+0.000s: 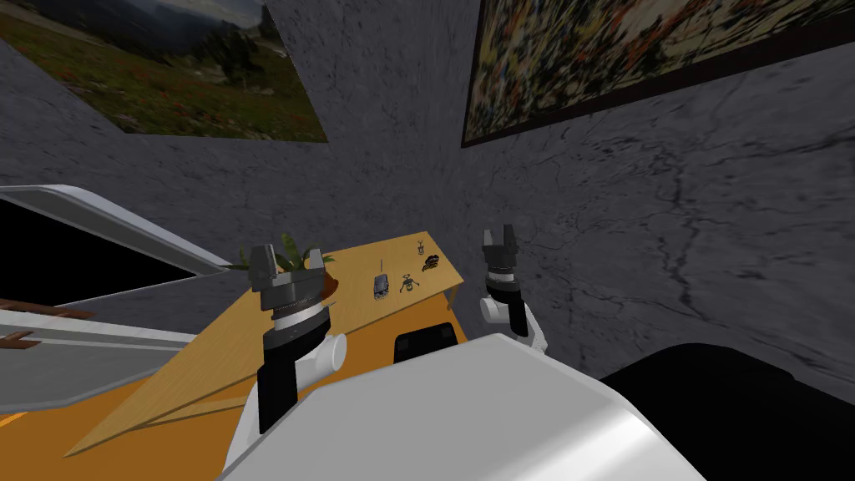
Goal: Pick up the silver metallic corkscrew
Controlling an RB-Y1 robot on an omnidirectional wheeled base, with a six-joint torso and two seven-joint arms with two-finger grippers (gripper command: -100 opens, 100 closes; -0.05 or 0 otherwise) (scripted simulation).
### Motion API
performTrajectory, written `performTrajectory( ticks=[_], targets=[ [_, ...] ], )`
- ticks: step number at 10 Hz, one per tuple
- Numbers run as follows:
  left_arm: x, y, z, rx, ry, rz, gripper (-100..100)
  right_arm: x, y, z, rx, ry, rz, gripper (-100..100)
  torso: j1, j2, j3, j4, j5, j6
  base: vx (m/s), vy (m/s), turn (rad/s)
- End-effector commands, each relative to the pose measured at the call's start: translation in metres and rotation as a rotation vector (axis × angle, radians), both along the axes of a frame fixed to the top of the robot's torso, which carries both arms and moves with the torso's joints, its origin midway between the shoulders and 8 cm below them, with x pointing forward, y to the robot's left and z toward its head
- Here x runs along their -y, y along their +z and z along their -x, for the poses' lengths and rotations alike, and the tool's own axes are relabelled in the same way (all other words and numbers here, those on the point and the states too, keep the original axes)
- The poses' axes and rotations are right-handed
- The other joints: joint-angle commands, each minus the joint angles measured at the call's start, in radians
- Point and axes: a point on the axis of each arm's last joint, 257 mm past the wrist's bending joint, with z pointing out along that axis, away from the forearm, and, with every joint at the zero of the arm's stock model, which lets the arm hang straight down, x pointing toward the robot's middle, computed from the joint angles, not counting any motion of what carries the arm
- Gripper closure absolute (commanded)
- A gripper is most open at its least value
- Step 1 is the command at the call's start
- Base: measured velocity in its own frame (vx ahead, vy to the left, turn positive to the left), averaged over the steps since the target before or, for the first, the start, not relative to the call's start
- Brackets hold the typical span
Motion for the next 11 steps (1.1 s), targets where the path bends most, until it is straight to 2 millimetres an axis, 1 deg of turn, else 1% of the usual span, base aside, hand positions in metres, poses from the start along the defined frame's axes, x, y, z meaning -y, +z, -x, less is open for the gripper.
performTrajectory(
  ticks=[1, 4, 6, 8, 11],
  targets=[
    [0.008, -0.006, -0.003, -0.016, -0.013, -0.044, -100, 0.000, 0.000, 0.000, 0.000, 0.000, 0.000, 0, 0.000, 0.000, 0.000, 0.000, 0.000, 0.000, -0.018, 0.052, -0.066],
    [0.023, -0.022, -0.011, -0.054, -0.032, -0.129, -100, 0.000, 0.000, 0.000, 0.000, 0.000, 0.000, 0, 0.007, 0.005, 0.003, 0.001, 0.002, 0.000, -0.073, 0.099, -0.083],
    [0.032, -0.041, -0.018, -0.089, -0.040, -0.197, -100, 0.000, 0.000, 0.000, 0.000, 0.000, 0.000, 0, 0.009, 0.006, 0.003, 0.001, 0.002, 0.000, -0.089, 0.125, -0.126],
    [0.039, -0.067, -0.026, -0.134, -0.041, -0.272, -100, 0.000, 0.000, 0.000, 0.000, 0.000, 0.000, 0, 0.009, 0.005, 0.003, 0.001, 0.002, 0.000, -0.069, 0.134, -0.174],
    [0.043, -0.109, -0.036, -0.199, -0.036, -0.393, -100, 0.000, 0.000, 0.000, 0.000, 0.000, 0.000, 0, 0.010, 0.005, 0.003, 0.001, 0.002, 0.000, -0.087, 0.137, -0.262]
  ],
)
